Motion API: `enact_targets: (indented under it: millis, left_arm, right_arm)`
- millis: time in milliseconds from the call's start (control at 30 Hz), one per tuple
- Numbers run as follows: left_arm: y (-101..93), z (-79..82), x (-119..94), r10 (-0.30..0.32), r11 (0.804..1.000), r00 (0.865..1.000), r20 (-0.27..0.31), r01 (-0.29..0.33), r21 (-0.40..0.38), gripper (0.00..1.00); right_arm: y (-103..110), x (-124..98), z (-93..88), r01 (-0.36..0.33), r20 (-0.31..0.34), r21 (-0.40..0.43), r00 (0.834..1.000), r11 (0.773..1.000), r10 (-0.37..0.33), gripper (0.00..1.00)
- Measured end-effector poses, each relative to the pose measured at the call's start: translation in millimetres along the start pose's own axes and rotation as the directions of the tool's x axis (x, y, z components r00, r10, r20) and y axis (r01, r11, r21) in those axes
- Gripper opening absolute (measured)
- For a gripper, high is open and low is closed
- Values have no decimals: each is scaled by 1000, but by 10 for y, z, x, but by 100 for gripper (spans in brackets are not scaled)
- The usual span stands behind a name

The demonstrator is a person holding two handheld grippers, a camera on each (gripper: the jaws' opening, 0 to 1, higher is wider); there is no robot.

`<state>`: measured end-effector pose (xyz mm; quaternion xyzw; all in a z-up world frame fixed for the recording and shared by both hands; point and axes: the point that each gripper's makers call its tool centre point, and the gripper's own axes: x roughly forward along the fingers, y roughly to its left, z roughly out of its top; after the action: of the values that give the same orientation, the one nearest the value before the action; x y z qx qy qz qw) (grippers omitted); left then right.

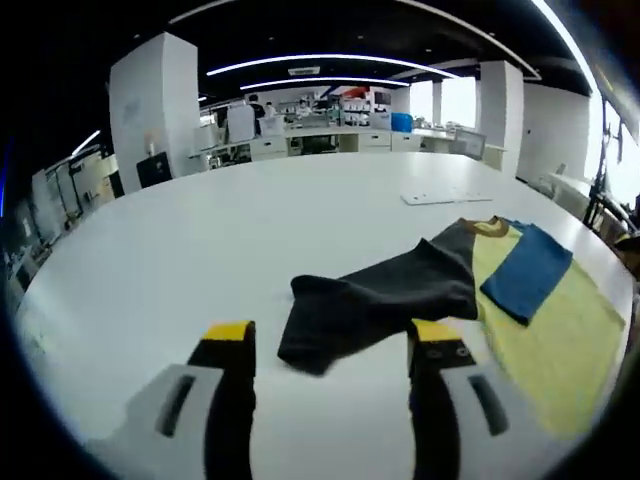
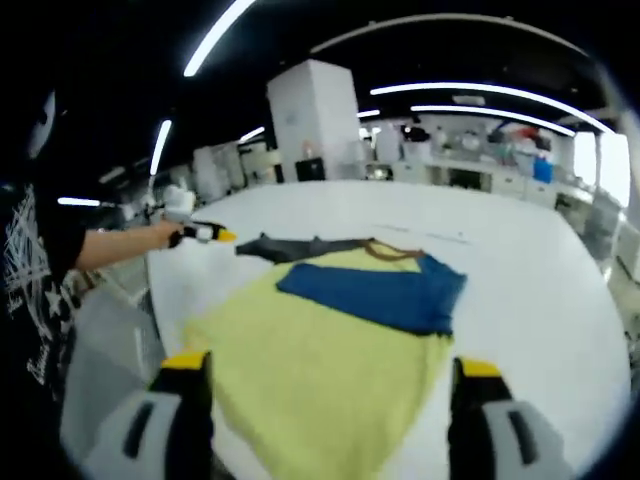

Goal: Fold the garment on the visible template until the final outline fits inside the template.

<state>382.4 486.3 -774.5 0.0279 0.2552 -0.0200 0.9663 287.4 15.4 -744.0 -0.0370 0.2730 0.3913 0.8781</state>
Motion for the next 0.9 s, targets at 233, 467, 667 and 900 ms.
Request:
enact_targets:
  millis: [233,467,667,900]
  left_arm:
    - [256,-103,216,21,994,1000,-19,-23,-106,43]
    - [257,-258,261,52,988,996,-78,-63,-139,35]
    - [263,-336,353,62,990,992,-111,-75,-117,30]
    - [282,-473,398,52,976,987,-150,-82,-202,22]
  right_arm:
    - [20,-33,-44,-1,-7,10,1000,1000,1,99]
    - [39,-46,-7,-1,-3,11,1000,1000,1,99]
    - [17,-29,-13,3,-5,34,1000,999,-3,99]
    - [4,-35,-41,18,-24,47,1000,999,-17,99]
